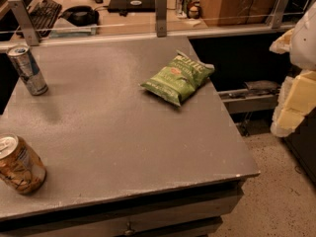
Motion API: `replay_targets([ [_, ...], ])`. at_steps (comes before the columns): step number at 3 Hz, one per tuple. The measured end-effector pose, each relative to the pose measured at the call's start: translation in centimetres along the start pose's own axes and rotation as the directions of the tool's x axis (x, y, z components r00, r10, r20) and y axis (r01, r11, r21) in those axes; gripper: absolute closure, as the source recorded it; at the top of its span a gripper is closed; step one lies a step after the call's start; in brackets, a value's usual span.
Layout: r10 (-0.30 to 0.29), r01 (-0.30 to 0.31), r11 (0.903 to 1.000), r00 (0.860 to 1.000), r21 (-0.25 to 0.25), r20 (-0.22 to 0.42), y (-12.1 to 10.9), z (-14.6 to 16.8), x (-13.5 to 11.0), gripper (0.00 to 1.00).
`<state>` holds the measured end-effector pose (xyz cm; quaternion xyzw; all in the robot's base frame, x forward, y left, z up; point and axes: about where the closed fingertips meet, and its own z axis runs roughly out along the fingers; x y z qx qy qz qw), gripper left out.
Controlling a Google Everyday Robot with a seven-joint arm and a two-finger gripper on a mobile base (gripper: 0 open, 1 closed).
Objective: Pick redbull can
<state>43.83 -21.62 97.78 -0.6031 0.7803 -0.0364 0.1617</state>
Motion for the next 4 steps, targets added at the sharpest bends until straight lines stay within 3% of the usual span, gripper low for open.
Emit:
replay_targets([
  [2,-0.009,0.009,1.0,0.999,-0.002,0.038,-0.6,0.5,-1.4,0.0],
  [3,-0.07,0.073,0.9972,0.987,-0.015,0.146,-2.6,3.3,-8.4,0.0],
  [4,-0.163,0.177,0.9841,0.925,-0.011,0.344,-4.8,7.4,-21.7,0.0],
])
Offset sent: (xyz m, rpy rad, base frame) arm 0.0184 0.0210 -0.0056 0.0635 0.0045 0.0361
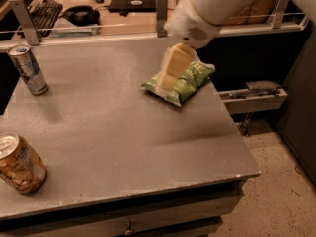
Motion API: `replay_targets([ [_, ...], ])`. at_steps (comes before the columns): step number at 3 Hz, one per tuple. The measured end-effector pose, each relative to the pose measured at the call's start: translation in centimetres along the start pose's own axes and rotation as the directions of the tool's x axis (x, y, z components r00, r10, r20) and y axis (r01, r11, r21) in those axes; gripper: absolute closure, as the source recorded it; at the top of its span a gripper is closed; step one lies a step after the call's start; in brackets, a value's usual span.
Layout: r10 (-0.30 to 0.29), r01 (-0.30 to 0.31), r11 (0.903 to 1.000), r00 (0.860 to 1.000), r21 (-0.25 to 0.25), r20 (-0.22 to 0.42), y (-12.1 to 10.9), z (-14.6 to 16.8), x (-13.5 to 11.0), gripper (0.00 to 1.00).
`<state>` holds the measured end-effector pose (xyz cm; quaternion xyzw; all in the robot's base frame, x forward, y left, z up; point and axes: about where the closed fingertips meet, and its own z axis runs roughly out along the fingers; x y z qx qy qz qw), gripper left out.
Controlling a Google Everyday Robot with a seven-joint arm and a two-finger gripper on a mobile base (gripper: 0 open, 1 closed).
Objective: Pick redbull can
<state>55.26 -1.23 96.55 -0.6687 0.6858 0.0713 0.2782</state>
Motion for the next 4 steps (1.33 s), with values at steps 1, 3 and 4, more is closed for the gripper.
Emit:
replay_targets([
  [1,-0.043,0.044,0.999,0.989,-0.005,0.142,-1.9,3.9,-6.9,0.0],
  [3,-0.036,0.037,0.9993,0.981,0.0,0.19,-2.3,5.0,-7.6,0.0],
  [4,-0.042,0.052,0.9984,0.947,-0.024,0.319,-2.5,9.3,-11.8,0.0],
])
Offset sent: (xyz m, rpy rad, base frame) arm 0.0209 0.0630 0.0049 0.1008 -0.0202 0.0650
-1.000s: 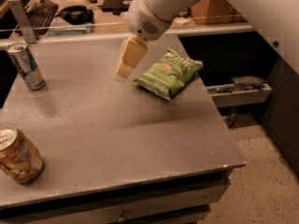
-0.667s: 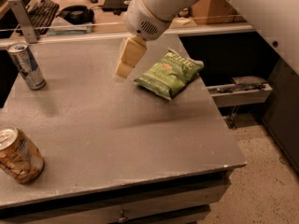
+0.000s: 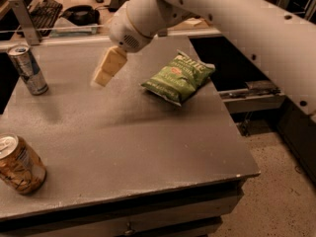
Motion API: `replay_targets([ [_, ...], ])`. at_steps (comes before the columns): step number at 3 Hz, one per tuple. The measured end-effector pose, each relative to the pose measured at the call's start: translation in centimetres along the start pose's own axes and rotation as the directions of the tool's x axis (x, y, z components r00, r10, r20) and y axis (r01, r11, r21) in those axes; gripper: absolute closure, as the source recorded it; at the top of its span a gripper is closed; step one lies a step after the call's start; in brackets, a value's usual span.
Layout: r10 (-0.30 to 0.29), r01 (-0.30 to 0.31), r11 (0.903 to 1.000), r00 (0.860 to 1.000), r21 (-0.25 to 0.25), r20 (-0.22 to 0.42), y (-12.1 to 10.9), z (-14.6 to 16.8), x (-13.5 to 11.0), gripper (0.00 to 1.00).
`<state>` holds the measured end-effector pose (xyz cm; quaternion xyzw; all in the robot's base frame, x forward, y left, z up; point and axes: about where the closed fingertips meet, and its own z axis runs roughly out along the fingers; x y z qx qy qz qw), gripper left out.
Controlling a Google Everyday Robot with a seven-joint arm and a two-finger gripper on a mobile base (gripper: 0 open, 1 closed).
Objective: Pick redbull can
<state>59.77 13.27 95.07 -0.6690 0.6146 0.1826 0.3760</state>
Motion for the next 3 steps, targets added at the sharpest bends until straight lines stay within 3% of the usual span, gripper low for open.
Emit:
replay_targets([
  [1,0.004,0.001,0.9994,0.991,-0.035,0.131,-0.8,6.4,-3.2,0.0],
  [3,0.045,-0.014,0.9952,0.944,-0.096,0.326,-1.3,16.2,-9.4,0.0],
])
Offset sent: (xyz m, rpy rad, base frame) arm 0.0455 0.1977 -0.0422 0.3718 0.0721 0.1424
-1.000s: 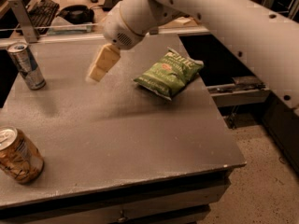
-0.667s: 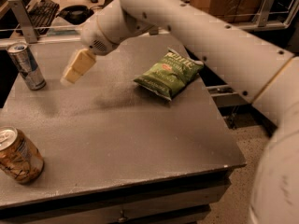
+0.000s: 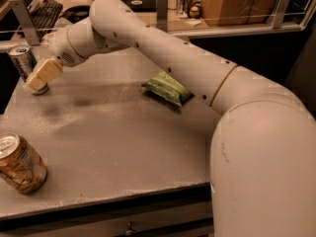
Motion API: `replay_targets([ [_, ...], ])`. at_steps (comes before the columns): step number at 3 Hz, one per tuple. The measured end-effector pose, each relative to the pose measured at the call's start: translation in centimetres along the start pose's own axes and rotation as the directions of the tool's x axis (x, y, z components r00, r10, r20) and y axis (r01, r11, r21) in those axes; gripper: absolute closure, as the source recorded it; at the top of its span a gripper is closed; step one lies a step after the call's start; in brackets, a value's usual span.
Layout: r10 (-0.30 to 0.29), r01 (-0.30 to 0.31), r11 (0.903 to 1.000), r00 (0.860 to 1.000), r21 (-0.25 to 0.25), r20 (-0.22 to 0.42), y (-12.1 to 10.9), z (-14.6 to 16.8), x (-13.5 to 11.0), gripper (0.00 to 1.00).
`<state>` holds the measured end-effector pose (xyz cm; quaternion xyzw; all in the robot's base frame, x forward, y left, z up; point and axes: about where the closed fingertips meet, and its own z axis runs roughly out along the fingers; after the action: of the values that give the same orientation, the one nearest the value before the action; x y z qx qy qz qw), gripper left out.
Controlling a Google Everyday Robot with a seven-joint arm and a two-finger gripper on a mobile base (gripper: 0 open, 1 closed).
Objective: Pick redbull can
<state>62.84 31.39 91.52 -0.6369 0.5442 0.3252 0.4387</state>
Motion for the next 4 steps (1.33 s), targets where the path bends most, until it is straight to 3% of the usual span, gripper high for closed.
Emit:
replay_targets([
  [1,0.046,-0.042,0.9974,0.996,-0.058,0.074,0.8,4.6,-1.5,0.02],
  [2,0.073,-0.065,0.9941,0.992,-0.087,0.1,1.6,6.6,-1.8,0.25],
  [3,0.084,-0.075,0.9936,0.99,-0.085,0.113,1.8,6.8,-1.7,0.48],
  [4,0.056,-0.049,0.9974,0.989,-0.053,0.139,0.4,4.3,-2.2,0.79],
])
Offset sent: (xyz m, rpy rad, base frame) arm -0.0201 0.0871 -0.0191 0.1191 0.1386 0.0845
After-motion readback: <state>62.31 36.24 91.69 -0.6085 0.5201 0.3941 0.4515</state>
